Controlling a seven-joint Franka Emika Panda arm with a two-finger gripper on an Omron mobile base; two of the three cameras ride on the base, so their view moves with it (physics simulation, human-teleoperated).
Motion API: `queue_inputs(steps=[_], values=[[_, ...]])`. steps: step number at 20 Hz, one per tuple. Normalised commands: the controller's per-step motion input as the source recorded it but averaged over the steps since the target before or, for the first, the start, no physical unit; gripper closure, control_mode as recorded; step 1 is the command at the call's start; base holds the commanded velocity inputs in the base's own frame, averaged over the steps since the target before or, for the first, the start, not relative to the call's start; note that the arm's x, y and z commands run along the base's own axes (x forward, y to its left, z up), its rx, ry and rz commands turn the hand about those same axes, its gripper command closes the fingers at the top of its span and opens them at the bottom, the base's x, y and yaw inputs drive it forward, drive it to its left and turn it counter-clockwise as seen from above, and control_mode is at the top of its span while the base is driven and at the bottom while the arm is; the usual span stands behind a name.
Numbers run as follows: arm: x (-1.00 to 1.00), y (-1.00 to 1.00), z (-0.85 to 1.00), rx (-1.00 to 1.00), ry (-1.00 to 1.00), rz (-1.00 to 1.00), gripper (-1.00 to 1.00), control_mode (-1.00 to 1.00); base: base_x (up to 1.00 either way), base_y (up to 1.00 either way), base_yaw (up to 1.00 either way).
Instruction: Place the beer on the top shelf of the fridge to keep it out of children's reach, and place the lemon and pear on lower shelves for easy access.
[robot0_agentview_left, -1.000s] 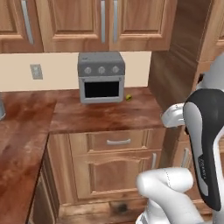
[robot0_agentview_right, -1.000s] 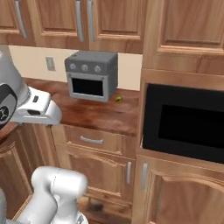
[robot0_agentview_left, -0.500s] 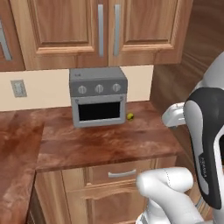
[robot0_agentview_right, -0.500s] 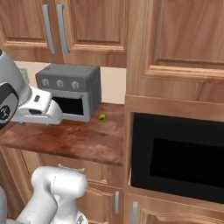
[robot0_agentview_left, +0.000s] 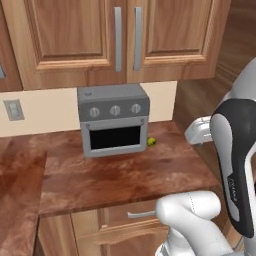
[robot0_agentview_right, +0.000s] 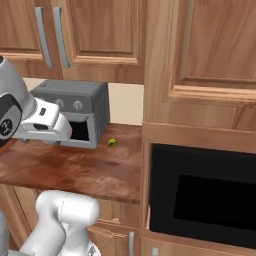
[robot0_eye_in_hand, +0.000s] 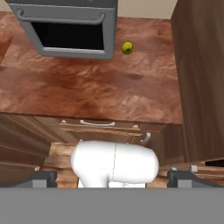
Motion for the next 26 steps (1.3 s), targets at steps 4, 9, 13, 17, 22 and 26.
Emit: queue_inputs(steps=[4, 9, 13, 17, 22, 26], values=[[0.0, 0.0, 0.0, 0.0, 0.0, 0.0, -1.0, 1.0, 0.14, 0.3, -0.16], [0.0, 0.0, 0.0, 0.0, 0.0, 0.0, -1.0, 1.0, 0.14, 0.31, -0.22], [0.0, 0.0, 0.0, 0.0, 0.0, 0.0, -1.0, 1.0, 0.26, 0.35, -0.19], [0.0, 0.0, 0.0, 0.0, 0.0, 0.0, -1.0, 1.0, 0.24, 0.36, -0.09], [0.17, 0.04, -0.1, 0.0, -0.03, 0.0, -1.0, -1.0, 0.0, 0.0, 0.0], [0.18, -0.02, -0.35, 0.0, -0.04, 0.0, -1.0, -1.0, 0.0, 0.0, 0.0]])
